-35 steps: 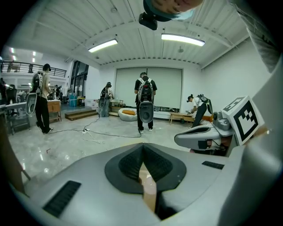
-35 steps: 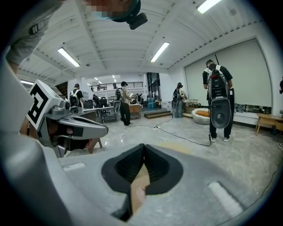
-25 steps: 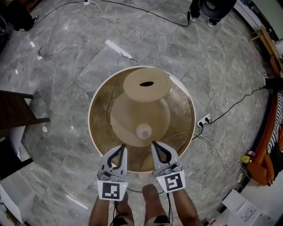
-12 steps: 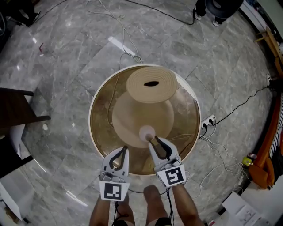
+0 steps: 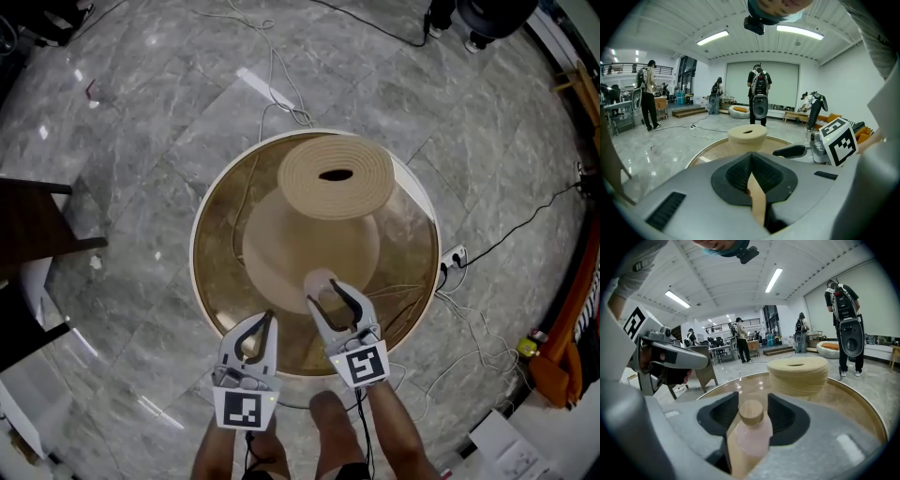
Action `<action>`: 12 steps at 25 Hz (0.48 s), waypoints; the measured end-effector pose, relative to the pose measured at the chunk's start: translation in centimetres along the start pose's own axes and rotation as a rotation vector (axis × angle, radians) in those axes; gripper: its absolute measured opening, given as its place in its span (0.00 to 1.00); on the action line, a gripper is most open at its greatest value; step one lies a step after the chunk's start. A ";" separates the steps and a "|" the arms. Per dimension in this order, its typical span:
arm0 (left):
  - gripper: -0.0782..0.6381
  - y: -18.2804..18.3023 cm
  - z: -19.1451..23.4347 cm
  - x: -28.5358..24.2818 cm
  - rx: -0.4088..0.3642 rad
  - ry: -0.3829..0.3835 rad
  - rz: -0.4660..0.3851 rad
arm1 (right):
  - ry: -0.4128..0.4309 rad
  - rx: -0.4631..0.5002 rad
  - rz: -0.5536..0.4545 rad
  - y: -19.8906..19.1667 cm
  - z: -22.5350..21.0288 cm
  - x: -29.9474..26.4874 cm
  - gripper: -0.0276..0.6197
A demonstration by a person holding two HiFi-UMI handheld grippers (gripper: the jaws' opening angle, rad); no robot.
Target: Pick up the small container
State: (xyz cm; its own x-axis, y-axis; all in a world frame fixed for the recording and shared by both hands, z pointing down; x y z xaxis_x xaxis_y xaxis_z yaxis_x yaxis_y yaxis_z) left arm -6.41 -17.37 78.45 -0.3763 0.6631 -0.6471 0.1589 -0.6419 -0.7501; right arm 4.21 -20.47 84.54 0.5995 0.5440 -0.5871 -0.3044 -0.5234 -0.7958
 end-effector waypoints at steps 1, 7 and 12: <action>0.13 -0.3 0.1 -0.1 0.006 0.002 0.006 | 0.003 0.006 0.004 -0.3 0.1 -0.3 0.34; 0.13 -1.8 0.1 -0.9 -0.032 -0.005 0.028 | 0.008 0.030 0.010 -1.6 0.1 -1.7 0.34; 0.13 -2.2 0.2 -1.4 -0.049 -0.006 0.008 | 0.001 0.049 0.013 -1.9 -0.2 -1.9 0.30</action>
State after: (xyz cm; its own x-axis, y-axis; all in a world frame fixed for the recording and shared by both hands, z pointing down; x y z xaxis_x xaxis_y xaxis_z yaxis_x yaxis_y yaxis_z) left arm -6.41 -16.98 81.00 -0.3802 0.6554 -0.6526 0.2068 -0.6275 -0.7506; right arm 3.81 -20.61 87.21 0.5960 0.5366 -0.5974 -0.3481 -0.4978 -0.7944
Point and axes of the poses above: the fingertips, and each gripper's own axes: x backward along the fingers, z to its left, y out of its top, the point moved 3 cm from there along x, backward along the fingers, and after that the axes turned 9 degrees about z, right-handed, at the moved point
